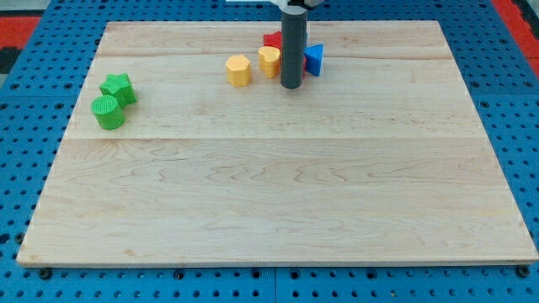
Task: Push the green blocks into the yellow blocks
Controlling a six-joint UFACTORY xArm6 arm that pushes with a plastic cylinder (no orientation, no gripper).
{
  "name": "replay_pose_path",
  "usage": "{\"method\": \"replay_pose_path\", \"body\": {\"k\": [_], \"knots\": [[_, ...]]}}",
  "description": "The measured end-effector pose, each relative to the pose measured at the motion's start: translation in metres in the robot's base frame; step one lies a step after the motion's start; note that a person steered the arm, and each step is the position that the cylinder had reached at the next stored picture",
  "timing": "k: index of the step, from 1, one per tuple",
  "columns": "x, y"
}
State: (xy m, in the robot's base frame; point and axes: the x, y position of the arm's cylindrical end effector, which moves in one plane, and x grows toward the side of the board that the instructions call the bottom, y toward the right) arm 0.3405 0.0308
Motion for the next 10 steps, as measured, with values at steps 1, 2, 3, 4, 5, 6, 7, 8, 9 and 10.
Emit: {"method": "replay_pose_path", "body": {"k": [1, 2, 3, 4, 5, 6, 7, 8, 9, 10], "knots": [[0.083, -0.044], [0.104, -0.157], [0.099, -0.226], [0.095, -0.251], [0.073, -0.264], [0.046, -0.264], [0.039, -0.264], [0.052, -0.298], [0.035, -0.330], [0.000, -0.311]]}}
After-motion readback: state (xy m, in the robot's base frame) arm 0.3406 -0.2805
